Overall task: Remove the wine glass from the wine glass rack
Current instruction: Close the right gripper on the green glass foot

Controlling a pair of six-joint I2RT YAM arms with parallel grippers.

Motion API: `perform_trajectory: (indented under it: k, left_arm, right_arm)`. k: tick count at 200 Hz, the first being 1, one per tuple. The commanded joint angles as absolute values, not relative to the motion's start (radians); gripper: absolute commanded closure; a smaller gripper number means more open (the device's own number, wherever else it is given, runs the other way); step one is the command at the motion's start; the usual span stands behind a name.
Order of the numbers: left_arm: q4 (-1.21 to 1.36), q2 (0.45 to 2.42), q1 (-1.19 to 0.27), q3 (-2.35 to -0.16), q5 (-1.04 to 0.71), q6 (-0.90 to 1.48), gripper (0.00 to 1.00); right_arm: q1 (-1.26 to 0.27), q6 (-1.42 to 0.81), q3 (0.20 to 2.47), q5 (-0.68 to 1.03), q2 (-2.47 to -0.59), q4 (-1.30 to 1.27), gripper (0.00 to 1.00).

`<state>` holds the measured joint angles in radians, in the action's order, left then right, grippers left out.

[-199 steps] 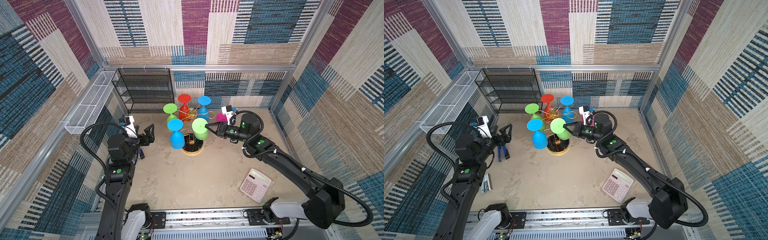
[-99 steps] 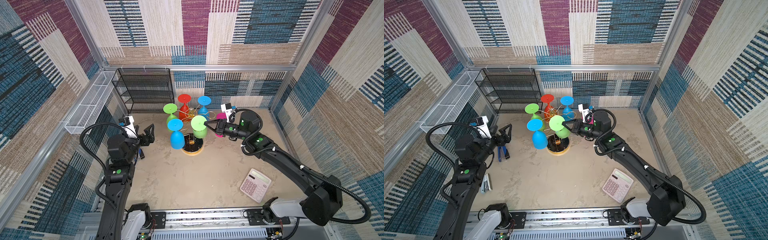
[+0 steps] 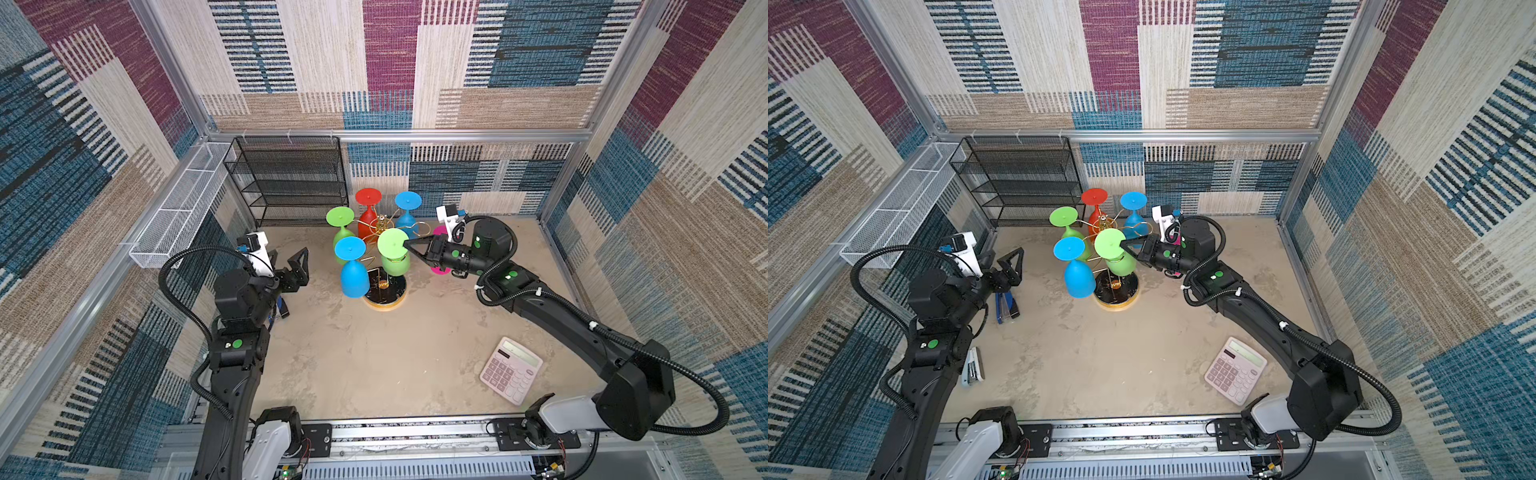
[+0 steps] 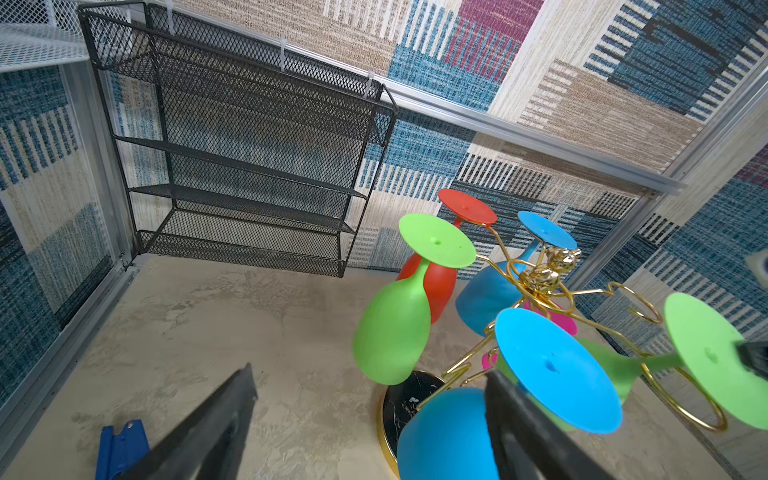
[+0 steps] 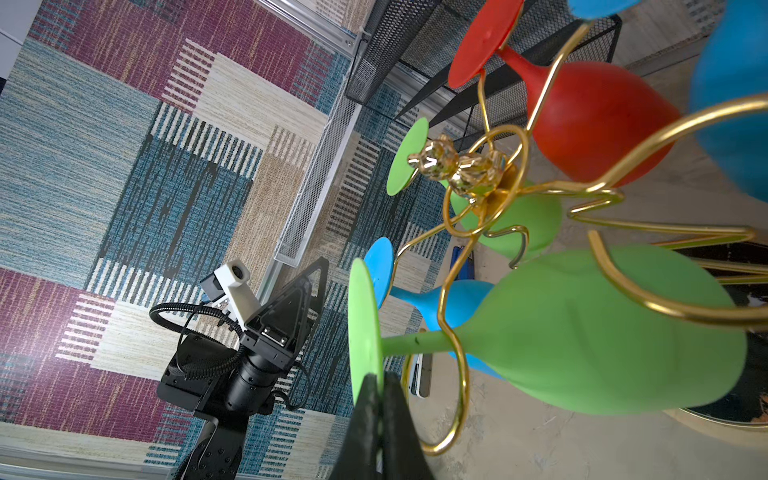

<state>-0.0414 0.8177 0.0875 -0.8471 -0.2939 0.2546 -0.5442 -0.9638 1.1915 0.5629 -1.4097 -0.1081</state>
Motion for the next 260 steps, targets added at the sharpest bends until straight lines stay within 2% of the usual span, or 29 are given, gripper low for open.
perform_trajectory:
  k: [1,78,260]
  left_arm:
    - [-0.010,0.815,0.088,-0.844,-0.293,0.251,0.12]
    - [-0.011,0.811,0.087,-0.844,-0.295,0.250,0.12]
    - [-0.011,0.810,0.087,-0.843,-0.293,0.251,0.12]
  right_arm:
    - [-0.550,-0.976,1.203,0.513,-1.411,-0.172,1.00]
    - [-0.578,-0.990,1.206,0.447,-1.426,-0.179,1.00]
    - [-0.624,-0.939,1.177,0.465,-1.382,-0.095,1.00]
